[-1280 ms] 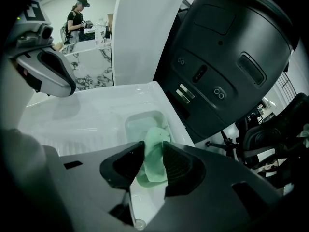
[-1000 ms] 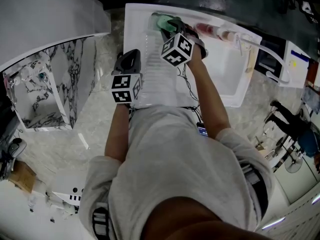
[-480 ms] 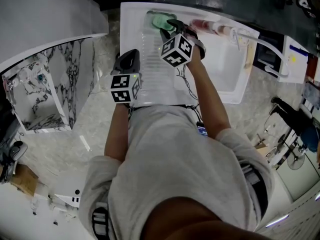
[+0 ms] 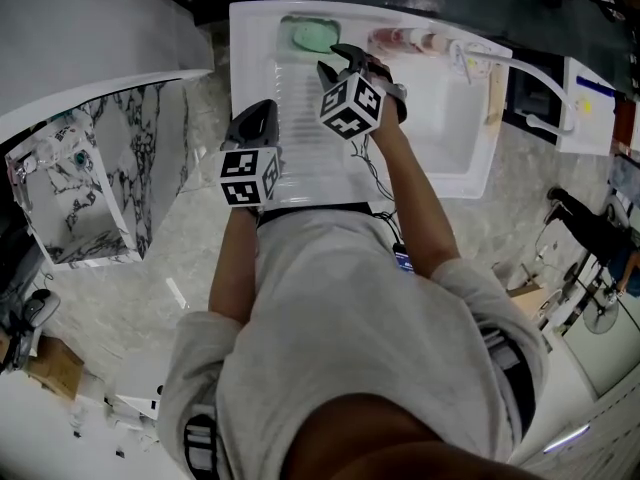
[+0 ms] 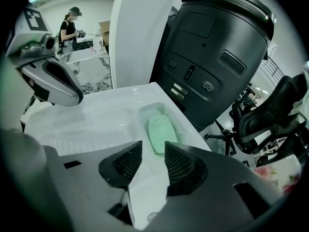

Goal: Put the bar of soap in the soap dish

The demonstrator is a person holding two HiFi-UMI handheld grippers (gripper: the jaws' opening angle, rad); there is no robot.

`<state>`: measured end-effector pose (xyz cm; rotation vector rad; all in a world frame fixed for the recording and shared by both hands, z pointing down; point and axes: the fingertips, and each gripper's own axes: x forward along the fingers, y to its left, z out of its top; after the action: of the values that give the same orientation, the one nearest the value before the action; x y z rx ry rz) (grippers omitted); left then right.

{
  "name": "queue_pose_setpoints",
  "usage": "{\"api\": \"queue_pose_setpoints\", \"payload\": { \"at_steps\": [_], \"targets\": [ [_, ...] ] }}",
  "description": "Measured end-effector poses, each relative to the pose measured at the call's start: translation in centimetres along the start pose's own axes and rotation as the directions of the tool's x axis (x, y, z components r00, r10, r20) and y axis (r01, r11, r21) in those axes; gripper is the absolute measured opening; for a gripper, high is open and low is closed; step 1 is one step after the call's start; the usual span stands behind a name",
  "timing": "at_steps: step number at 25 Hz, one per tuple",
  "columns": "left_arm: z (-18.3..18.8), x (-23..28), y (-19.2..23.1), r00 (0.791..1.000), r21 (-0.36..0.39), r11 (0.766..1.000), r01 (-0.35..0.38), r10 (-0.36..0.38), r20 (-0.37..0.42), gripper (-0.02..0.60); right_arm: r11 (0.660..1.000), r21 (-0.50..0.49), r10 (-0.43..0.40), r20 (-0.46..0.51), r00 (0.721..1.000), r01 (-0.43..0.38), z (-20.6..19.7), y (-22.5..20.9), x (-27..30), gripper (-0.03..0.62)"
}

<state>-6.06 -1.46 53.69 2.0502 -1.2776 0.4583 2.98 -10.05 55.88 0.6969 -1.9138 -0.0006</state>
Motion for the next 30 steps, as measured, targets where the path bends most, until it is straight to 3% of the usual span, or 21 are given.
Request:
{"api": "queue_pose_setpoints", "payload": {
  "at_steps": [15, 20, 22, 24, 27, 30],
  "targets": [
    [-2.2, -0.9, -3.6, 1.0, 0.04, 0.999, 0.026, -0.026, -0.016, 0.018, 0.998, 0.065, 0.007, -0.004, 1.0, -0.006, -5.0, 3.9, -3.6, 0.144],
    [-3.9, -1.3, -5.7, 1.0, 0.033, 0.999, 0.018, -0.017, -0.022, 0.018, 0.99, 0.14, 0.012, 0.056, 0.998, -0.02, -7.3, 4.9, -4.8, 0.137],
    [-4.7, -1.5, -6.5, 1.0, 0.033, 0.999, 0.009, -0.008, -0.029, 0.018, 0.986, 0.164, 0.005, 0.085, 0.996, -0.019, -8.2, 5.2, -5.4, 0.09],
    [-5.0, -1.8, -7.1, 1.0, 0.038, 0.999, -0.002, 0.003, -0.028, 0.018, 0.983, 0.181, 0.011, 0.113, 0.994, -0.032, -8.9, 6.0, -6.3, -0.001],
    [-4.2, -2.1, -7.6, 1.0, 0.054, 0.998, -0.014, 0.015, -0.012, 0.018, 0.971, 0.222, 0.049, 0.162, 0.986, -0.084, -9.2, 7.8, -7.9, 0.0],
    [-3.0, -2.4, -8.2, 1.0, 0.084, 0.996, -0.012, 0.012, 0.006, 0.018, 0.955, 0.285, 0.022, 0.199, 0.98, -0.079, -8.8, 8.8, -9.3, 0.0]
  ]
}}
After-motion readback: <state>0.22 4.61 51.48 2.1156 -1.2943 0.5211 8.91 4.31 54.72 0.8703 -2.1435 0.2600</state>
